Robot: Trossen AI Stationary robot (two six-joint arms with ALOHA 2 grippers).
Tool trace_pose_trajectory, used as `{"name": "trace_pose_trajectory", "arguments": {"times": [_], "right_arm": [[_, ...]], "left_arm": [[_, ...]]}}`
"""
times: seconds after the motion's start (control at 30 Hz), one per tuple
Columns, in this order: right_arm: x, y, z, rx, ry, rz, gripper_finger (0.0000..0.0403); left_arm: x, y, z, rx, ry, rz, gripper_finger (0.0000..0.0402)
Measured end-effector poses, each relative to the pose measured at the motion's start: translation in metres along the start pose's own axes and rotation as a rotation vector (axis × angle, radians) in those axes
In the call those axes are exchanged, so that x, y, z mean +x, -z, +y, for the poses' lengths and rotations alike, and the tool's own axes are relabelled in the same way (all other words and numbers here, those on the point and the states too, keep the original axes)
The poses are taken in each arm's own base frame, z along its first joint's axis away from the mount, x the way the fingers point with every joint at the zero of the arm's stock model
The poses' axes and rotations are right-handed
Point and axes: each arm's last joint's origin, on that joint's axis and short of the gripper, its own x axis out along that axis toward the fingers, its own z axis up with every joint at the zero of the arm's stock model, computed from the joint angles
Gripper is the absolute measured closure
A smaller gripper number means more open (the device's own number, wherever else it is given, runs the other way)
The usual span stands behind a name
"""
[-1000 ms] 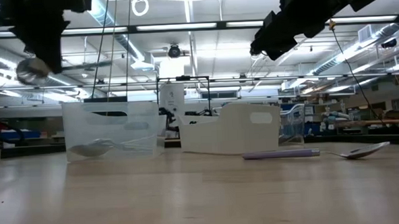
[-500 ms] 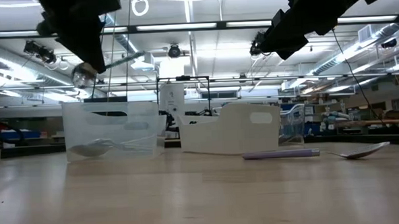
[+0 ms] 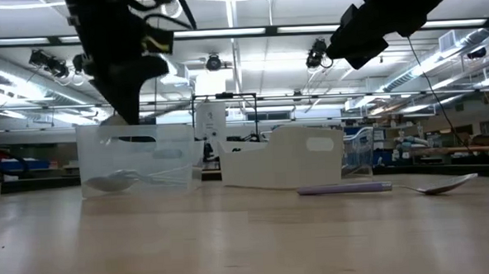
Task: Sort silverware by color (type)
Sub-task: Put the white-green patterned spoon into the bottom transparent bin
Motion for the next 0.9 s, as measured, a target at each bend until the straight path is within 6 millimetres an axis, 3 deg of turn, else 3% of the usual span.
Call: {"name": "trace_pose_trajectory", "arguments": {"times": [0.53,0.73,0.9], "right_arm": [[-0.002,0.009,0.013,0.061,0.000,0.057,0.0283],[-0.004,0.012,0.021,0.089,0.009,0.070,0.0283],[-0.005,0.014,0.026,0.103,0.012,0.069,0.0283]], "left_arm": [[0.030,-0.007,-0.007,0.122,-0.018,0.118,0.0390],[0.050,0.007,-0.004,0.122,0.031,0.230,0.0390],[0.055,0.010,-0.002,0.097,0.029,0.243,0.0390]]}}
